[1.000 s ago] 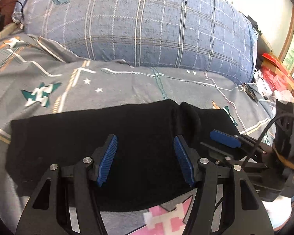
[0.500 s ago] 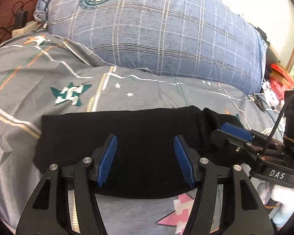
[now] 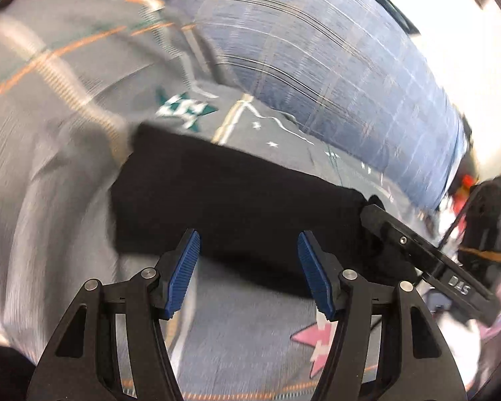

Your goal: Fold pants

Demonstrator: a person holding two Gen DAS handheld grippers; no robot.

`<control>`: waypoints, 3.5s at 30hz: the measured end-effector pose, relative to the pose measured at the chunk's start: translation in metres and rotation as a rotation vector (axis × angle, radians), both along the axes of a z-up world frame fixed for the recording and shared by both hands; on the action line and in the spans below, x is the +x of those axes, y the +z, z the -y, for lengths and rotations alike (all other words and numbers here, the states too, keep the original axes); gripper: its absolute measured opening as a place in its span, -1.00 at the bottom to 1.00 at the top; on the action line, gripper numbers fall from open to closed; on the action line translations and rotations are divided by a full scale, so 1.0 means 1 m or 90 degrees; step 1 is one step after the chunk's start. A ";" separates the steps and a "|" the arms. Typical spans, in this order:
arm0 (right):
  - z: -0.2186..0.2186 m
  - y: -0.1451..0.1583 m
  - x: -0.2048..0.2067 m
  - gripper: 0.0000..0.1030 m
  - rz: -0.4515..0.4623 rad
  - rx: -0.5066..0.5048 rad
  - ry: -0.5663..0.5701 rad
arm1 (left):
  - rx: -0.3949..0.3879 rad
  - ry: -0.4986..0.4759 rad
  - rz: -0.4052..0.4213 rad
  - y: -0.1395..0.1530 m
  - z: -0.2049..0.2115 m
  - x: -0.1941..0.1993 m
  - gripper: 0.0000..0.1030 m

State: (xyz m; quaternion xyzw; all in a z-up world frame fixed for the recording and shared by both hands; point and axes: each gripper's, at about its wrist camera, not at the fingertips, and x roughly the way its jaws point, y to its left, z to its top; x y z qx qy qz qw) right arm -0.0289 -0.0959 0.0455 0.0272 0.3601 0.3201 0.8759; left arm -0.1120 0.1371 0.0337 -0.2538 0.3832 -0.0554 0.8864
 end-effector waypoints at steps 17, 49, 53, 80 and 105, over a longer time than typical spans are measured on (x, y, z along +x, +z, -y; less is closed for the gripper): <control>-0.091 -0.009 0.042 0.35 0.027 -0.126 0.193 | -0.187 0.055 -0.019 -0.044 -0.042 -0.009 0.29; -0.227 -0.066 0.117 -0.29 -0.080 -0.250 0.490 | -0.262 0.076 -0.004 -0.049 -0.055 0.017 0.34; -0.218 -0.051 0.100 -0.65 -0.030 -0.243 0.485 | -0.238 0.081 0.002 -0.050 -0.060 0.017 -0.42; 0.151 0.046 0.037 -0.80 0.069 0.097 0.042 | -0.013 -0.372 0.175 0.066 0.199 0.024 -0.73; 0.096 -0.034 0.074 -0.30 -0.100 0.256 -0.022 | 0.046 -0.142 -0.027 -0.013 0.078 0.112 0.33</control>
